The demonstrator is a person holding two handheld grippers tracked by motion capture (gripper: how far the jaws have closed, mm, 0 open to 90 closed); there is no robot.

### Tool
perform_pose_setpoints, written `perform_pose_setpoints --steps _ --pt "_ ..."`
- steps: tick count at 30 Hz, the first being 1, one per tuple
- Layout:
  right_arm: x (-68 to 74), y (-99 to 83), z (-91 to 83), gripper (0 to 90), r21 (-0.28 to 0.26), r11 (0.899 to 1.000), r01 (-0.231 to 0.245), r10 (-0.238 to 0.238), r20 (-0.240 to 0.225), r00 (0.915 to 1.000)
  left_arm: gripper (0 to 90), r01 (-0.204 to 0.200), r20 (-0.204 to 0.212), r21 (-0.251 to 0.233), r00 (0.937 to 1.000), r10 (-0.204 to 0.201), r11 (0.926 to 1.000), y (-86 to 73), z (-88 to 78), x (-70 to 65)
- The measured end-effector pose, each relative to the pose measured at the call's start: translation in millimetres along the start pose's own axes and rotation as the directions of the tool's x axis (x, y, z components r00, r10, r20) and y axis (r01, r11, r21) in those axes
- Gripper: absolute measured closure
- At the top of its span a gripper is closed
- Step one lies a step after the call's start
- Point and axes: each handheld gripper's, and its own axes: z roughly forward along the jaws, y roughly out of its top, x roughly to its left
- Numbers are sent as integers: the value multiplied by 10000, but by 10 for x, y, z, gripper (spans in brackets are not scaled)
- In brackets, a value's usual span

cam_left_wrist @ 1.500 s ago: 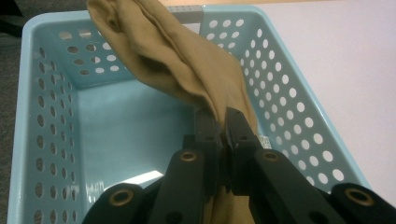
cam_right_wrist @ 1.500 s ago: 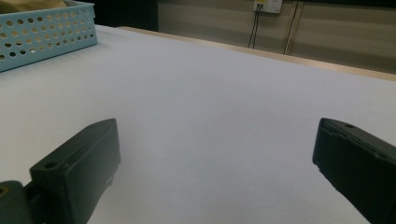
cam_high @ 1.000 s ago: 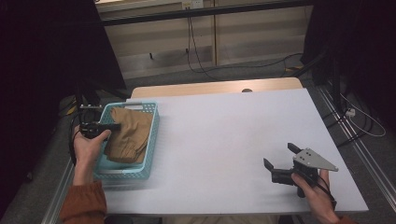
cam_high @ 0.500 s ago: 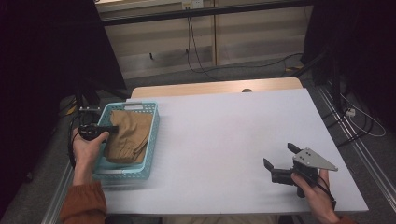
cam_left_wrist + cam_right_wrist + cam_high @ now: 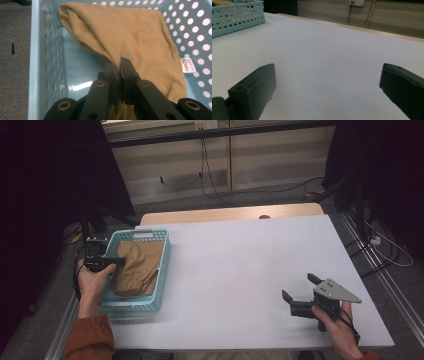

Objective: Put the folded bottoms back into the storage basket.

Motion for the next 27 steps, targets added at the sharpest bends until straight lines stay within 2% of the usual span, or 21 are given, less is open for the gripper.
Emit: perform_pose_setpoints --steps 1,2,4,6,7,15,19,22,25,26,27 --pt "-1 0 -1 6 -2 10000 1 -1 -8 10000 856 -120 -45 123 9999 121 9999 -2 -1 16" --pt "-1 0 -2 6 -4 10000 1 -1 -8 10000 856 52 -122 40 9999 -51 10000 -7 12 12" --pt "2 0 -2 6 -3 10000 -2 2 -3 10000 856 124 -172 48 9998 -123 9999 -14 24 14" --pt "3 0 -1 6 -6 10000 11 -11 -12 10000 856 83 -174 271 9998 -78 9996 -12 21 31" --pt "2 0 -1 6 -4 10000 6 -6 -9 10000 856 171 -287 196 9995 -165 9997 -15 34 28" --pt "3 0 -2 6 -4 10000 0 0 -20 10000 856 241 -335 364 9992 -229 9990 -26 60 52" --pt "2 0 -1 6 1 10000 5 -5 -26 10000 856 628 -323 311 9976 -618 9975 -41 86 71" --pt "6 0 0 6 6 10000 1 -1 -63 10000 855 662 -313 360 9974 -651 9972 -52 107 85" --pt "5 -1 1 6 8 10000 27 -27 -71 10000 856 533 -379 514 9980 -514 9973 -58 124 94" --pt "6 -1 0 6 8 10000 28 -28 -69 10000 856 641 -476 368 9969 -624 9973 -64 141 83" --pt "6 0 -1 6 1 10000 23 -23 -74 10000 855 654 -440 485 9970 -633 9967 -61 139 86"
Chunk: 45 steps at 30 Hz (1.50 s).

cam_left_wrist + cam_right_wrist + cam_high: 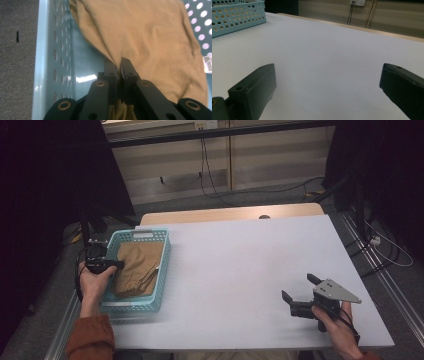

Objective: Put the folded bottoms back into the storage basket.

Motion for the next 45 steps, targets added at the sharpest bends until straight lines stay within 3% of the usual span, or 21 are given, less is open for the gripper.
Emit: perform_pose_setpoints --steps 7,8,14,17,21,27,30,35,37,45 --pt "0 -2 4 6 10 10000 21 -21 -3 10000 855 -98 -133 119 9999 99 9999 -8 37 5" --pt "-1 -2 4 6 13 10000 21 -21 -3 10000 855 28 -150 100 9999 -27 9999 -9 51 -8" --pt "1 -2 6 6 25 10000 8 -8 -6 10000 853 -330 -305 323 9990 340 9989 -7 83 -40" --pt "1 -2 7 6 19 10000 14 -14 -15 10000 853 -230 -440 310 9987 243 9993 -12 105 -50" --pt "4 -3 8 7 30 10000 -4 4 -46 10000 853 -134 -328 299 9994 144 9995 -16 125 -50" --pt "8 -3 11 6 41 10000 -12 13 -63 10000 851 -73 -582 651 9982 111 9979 -21 173 -53" --pt "6 -7 14 7 80 10000 22 -21 -87 10000 846 -270 -810 824 9961 337 9962 -24 194 -55" --pt "12 -7 19 7 85 10000 3 -1 -134 9999 826 -227 -1140 1016 9929 344 9946 -29 235 -57" --pt "12 -7 17 7 85 10000 -6 7 -129 9999 822 -476 -1132 1157 9917 608 9921 -31 243 -61" --pt "10 -7 11 7 78 10000 46 -44 -168 9998 781 -503 -1150 1163 9913 638 9919 -39 271 -62"
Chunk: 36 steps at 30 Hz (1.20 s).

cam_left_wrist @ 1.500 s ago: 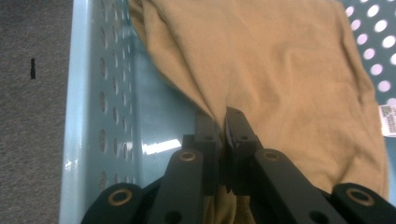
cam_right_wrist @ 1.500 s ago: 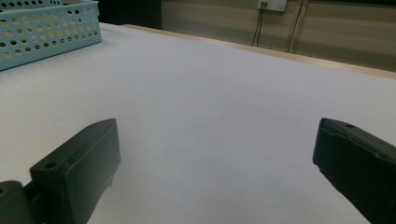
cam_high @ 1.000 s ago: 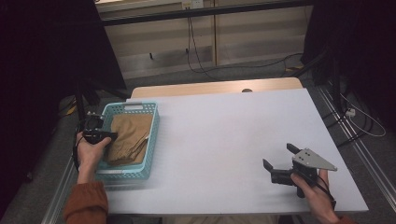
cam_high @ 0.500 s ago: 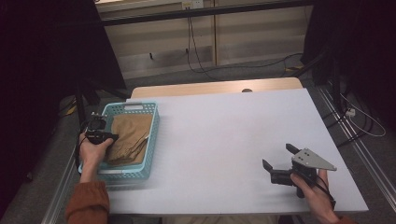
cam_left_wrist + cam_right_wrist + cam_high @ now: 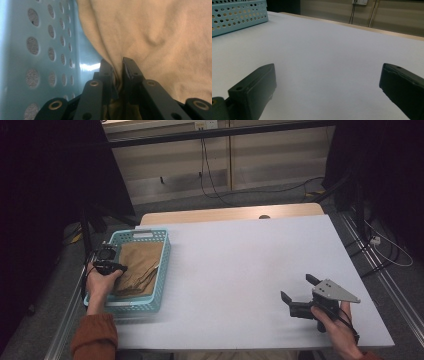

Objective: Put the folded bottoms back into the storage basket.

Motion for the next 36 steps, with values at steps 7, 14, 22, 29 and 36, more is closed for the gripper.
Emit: perform_pose_setpoints --steps 7,14,22,29,36 --pt "0 2 -5 7 -23 10000 -14 14 15 10000 677 -356 209 -116 9991 358 9993 10 -28 -16" --pt "6 -1 2 7 60 10000 -12 12 -57 10000 576 -475 649 -385 9966 499 9981 17 -84 -28" --pt "7 0 0 7 50 10000 -20 20 -76 10000 478 -786 549 -721 9951 826 9943 55 -215 -75" --pt "9 0 2 7 55 10000 -13 14 -113 9999 402 -686 629 -1024 9952 753 9924 62 -290 -45" --pt "8 0 0 7 49 10000 -11 11 -111 9999 288 -716 570 -1667 9950 821 9834 66 -321 -44"
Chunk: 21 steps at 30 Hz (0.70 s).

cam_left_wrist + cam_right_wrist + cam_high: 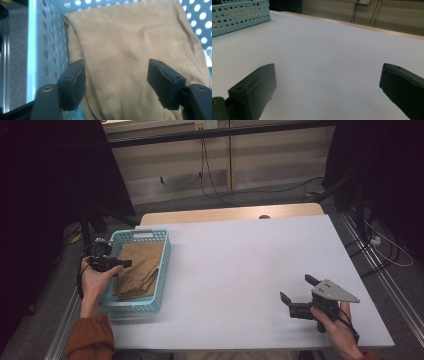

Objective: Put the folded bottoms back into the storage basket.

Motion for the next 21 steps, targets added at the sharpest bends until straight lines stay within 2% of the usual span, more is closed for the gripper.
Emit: perform_pose_setpoints --steps 1,4,8,9,11,12,16,19,21 --pt "-1 0 0 7 -6 10000 -11 11 9 10000 278 -78 -8 -45 10000 78 10000 4 -12 5" --pt "-1 0 -1 7 -18 10000 -3 3 0 10000 258 40 -79 -605 10000 -44 9982 10 -40 9" --pt "-9 0 -2 6 -45 10000 -12 12 -2 10000 197 16 -227 -1013 9997 -39 9949 16 -80 21" --pt "-10 1 -1 6 -43 10000 -24 24 4 10000 189 -25 -357 -1169 9994 -17 9931 16 -93 21" --pt "-9 4 4 6 -51 10000 -49 49 4 10000 157 55 -470 -1288 9988 -116 9917 17 -108 31" --pt "-7 4 7 6 -50 10000 -53 53 7 10000 135 127 -389 -1316 9991 -180 9912 15 -116 38" --pt "-3 4 9 6 -31 10000 -60 60 -47 10000 107 117 -415 -1836 9989 -197 9829 7 -156 64" --pt "-13 2 9 6 -52 9999 -86 86 -8 10000 61 -149 -177 -2216 9998 112 9750 3 -187 59" --pt "-14 0 12 6 -40 10000 -85 85 -19 10000 56 -608 -10 -2500 9980 625 9663 -10 -211 52"
